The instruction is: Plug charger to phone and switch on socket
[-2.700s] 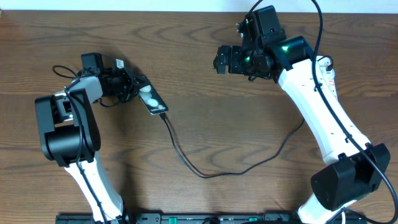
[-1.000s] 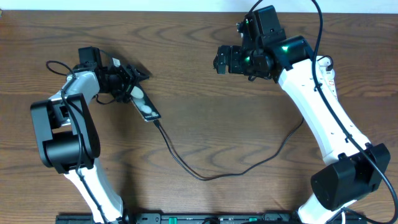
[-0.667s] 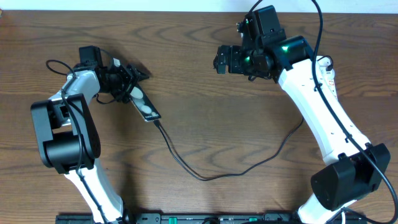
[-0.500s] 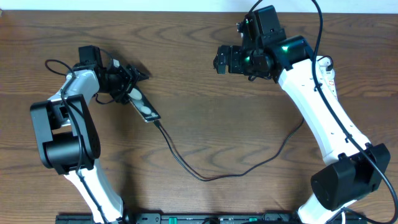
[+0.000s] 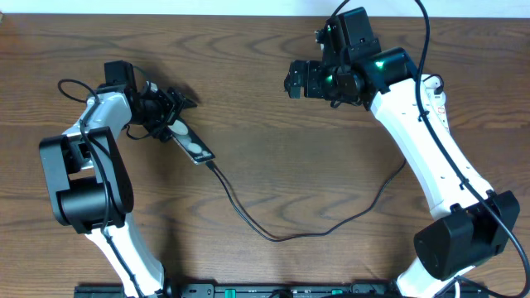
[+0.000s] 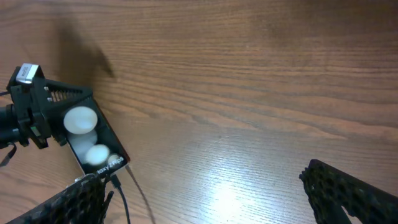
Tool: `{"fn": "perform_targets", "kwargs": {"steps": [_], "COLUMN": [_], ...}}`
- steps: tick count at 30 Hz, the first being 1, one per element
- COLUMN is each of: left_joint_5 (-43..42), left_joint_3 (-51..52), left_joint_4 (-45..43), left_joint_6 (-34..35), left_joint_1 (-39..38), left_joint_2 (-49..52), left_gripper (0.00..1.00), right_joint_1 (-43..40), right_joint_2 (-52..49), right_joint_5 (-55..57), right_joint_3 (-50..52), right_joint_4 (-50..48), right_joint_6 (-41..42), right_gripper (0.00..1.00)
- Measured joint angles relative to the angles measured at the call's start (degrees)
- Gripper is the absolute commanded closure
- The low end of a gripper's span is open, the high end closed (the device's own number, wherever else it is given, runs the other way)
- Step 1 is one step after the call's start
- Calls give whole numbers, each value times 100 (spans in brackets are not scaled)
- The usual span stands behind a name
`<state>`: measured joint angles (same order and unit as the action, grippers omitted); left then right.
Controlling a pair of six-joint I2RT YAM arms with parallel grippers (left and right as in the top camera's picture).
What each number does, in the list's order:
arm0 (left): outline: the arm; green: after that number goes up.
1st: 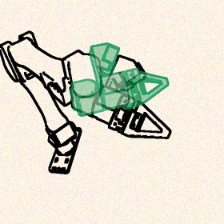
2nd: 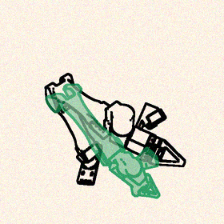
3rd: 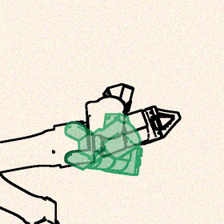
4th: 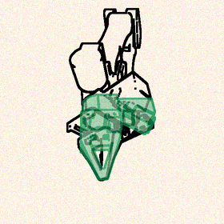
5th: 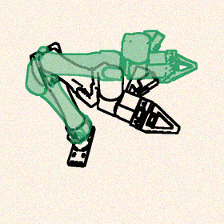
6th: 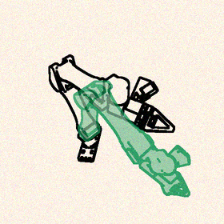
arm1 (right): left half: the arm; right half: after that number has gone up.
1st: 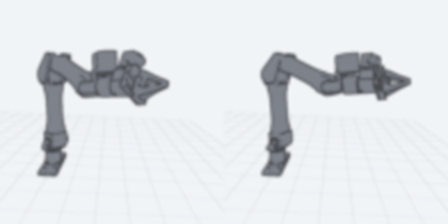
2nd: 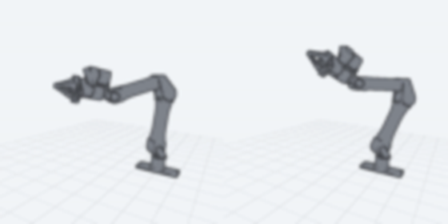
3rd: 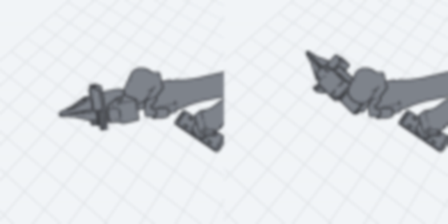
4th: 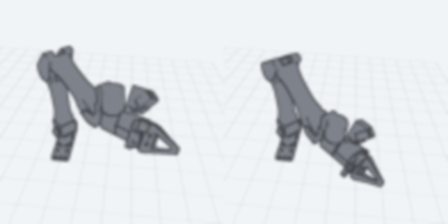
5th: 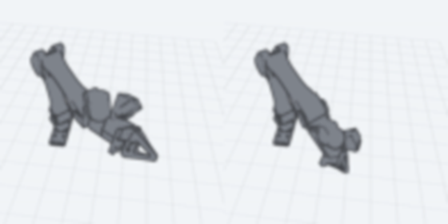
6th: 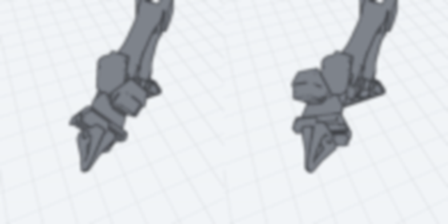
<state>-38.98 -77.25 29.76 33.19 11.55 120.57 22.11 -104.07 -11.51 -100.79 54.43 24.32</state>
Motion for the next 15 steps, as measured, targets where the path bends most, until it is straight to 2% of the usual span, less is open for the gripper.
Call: {"fn": "perform_targets", "kwargs": {"steps": [15], "left_joint_5": [35], "left_joint_3": [-15], "left_joint_4": [83], "left_joint_6": [2], "left_joint_1": [-4], "left_joint_2": [-15], "left_gripper": [16], "right_joint_1": [0], "right_joint_2": [0], "right_joint_5": [0], "right_joint_3": [0], "right_joint_4": [2], "right_joint_6": [0], "right_gripper": [1]}}
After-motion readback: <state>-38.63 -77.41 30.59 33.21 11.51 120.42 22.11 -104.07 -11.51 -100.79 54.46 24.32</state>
